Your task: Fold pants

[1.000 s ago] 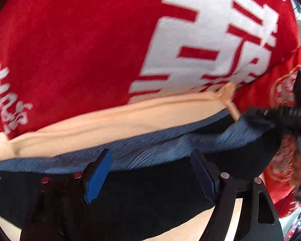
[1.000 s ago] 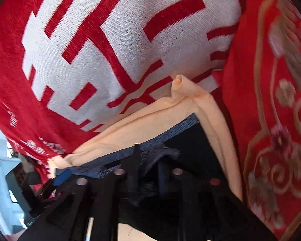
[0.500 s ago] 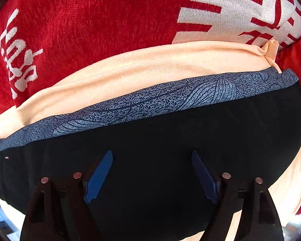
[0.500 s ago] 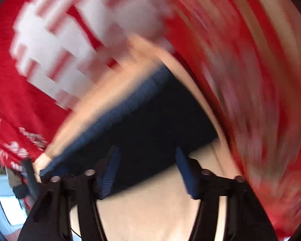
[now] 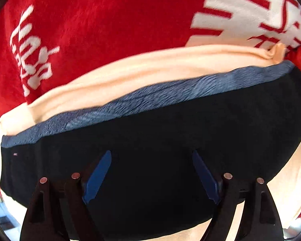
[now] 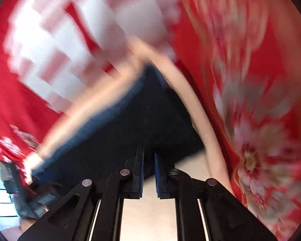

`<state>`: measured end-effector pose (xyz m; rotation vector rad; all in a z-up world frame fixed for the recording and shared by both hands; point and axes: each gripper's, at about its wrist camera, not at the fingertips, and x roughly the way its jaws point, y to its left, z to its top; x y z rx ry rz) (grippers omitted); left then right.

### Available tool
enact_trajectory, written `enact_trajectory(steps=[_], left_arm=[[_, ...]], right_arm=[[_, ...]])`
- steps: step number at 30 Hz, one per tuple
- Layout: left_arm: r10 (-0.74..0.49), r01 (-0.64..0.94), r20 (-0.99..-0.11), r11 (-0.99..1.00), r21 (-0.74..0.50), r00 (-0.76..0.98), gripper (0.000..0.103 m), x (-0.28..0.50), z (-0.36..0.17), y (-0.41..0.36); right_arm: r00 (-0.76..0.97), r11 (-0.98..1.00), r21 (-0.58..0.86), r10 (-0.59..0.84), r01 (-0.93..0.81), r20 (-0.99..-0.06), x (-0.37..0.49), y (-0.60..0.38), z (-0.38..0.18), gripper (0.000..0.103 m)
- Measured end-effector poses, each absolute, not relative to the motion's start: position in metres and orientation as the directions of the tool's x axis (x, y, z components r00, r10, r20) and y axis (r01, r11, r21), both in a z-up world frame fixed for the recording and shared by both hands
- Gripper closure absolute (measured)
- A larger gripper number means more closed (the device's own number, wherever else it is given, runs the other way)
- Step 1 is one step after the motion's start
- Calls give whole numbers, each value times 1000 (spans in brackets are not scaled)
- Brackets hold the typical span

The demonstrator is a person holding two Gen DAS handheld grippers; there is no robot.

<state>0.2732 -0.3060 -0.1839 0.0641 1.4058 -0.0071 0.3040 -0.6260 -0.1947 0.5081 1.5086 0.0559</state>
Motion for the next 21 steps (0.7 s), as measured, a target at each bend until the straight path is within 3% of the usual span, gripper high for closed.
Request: enact_trajectory(steps=[6,9,11,12,13,15,16,21], left_arm=[[46,29,-970,998,54,238,19,286,-163,-288],[57,35,-965,997,68,256,19,308,-163,-288],[58,26,-965,997,67,257,19,322,-167,-291],[55,25,-965,998,64,256,19,325,-170,-293],[60,27,-966,997,69,253,19,330,-176,-295],[94,33,-971,994,104,221,19,332,-194,-296],[82,22,-975,996,88,207,16,331,-202,-289],[79,-67,-978,995,67,193,14,316,-199,-240]], right_arm=[[239,920,352,308,171,-921,281,-615,-144,82],[265,925,369,333,96,-905,312,-601,-134,80],[254,916,392,360,87,-898,339,-588,-141,68],[241,913,402,374,75,-895,353,-581,-151,53],[231,919,389,366,63,-901,358,-575,-159,46],[186,955,292,277,56,-943,366,-570,-179,46],[183,958,276,260,70,-948,365,-575,-186,53],[237,924,329,281,195,-930,336,-602,-170,53]])
